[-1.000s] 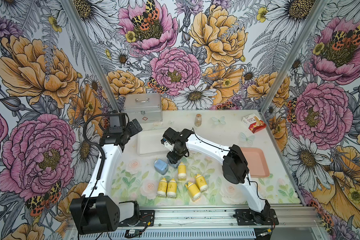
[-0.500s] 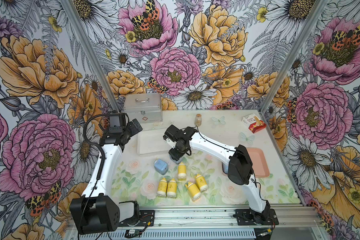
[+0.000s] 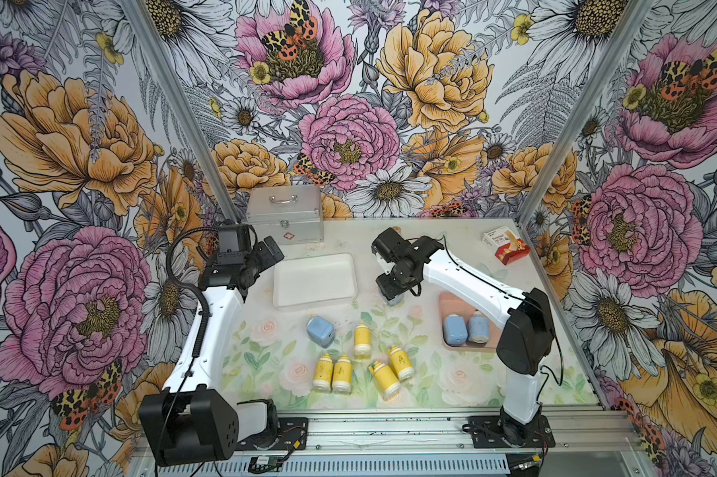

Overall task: Place the pencil sharpeners by color into the storage box
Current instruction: Place the pencil sharpener in the storage box.

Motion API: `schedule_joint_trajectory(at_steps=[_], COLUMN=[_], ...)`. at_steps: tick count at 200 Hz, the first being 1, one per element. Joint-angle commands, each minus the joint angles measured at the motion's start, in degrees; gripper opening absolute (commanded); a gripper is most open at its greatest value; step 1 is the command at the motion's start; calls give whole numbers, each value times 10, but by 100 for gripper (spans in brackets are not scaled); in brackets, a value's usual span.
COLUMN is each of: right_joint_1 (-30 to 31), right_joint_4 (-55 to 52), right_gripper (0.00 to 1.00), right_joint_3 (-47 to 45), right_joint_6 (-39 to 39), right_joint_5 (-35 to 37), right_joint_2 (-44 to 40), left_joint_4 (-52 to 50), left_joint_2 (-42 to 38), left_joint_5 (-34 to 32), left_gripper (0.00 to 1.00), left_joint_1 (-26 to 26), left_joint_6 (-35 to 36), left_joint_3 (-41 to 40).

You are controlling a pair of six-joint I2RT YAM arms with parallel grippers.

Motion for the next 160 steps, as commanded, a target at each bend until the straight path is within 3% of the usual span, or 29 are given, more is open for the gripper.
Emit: schedule_joint_trajectory(at_steps=[1, 58, 160], right_joint_1=[-29, -111, -238], right_joint_4=[3, -32, -108], right_gripper=[35, 36, 36], right_joint_3=[-52, -178, -213], right_joint_6=[27, 48, 50], right_joint_5=[38, 74, 105], right_joint_2=[-68, -216, -315], left_joint_4=[-2, -2, -2], left_joint_2=[4, 2, 1], left_joint_5=[16, 20, 28], left_gripper=[99, 99, 99], left_joint_1=[6, 4, 0], left_joint_6=[-5, -7, -8], left_joint_3=[3, 4, 4])
